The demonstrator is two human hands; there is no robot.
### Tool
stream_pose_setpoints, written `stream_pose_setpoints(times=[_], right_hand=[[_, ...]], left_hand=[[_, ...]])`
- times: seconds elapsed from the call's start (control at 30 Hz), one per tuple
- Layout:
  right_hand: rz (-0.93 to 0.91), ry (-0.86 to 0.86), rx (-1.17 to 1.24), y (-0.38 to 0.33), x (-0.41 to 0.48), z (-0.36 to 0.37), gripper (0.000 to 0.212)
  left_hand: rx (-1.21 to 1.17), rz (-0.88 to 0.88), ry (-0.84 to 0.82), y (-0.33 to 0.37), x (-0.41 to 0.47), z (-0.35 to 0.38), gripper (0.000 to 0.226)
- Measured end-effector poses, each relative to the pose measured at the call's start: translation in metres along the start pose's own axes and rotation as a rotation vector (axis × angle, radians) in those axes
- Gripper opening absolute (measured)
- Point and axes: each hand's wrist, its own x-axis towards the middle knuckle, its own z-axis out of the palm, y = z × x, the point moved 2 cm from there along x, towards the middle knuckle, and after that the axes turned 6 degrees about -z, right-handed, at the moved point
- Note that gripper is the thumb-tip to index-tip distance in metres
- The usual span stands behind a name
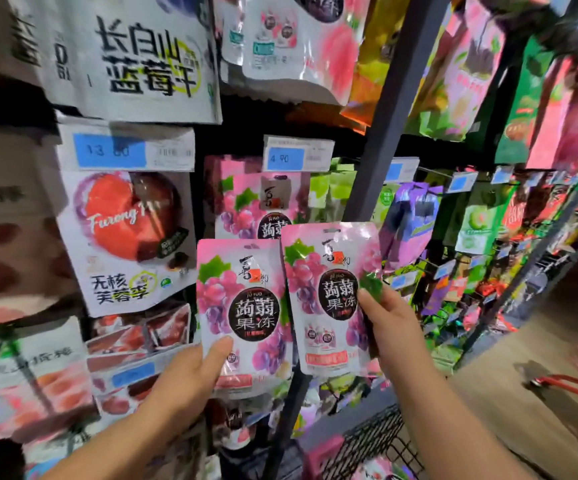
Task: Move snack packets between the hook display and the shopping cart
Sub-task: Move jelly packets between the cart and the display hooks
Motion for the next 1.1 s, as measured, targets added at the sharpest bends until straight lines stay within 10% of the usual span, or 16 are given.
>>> stream_pose_setpoints(times=[0.4,0.63,1.1], right_hand=[[-0.064,0.014,0.026,-0.024,0.049,0.053,0.016],[-0.049,0.015,0.016,-0.021,0.072,0.064,0.014],[-0.029,0.06,-0.22,-0.018,0.088,0.083,0.025]], left_hand=[[0.065,-0.094,0.15,-0.004,-0.015,-0.053,0.072],[-0.037,-0.042,0.261,0.011,-0.018,-0.065,0.038],[0.007,-0.075,0.211,0.01,-0.017,-0.067,0.05]])
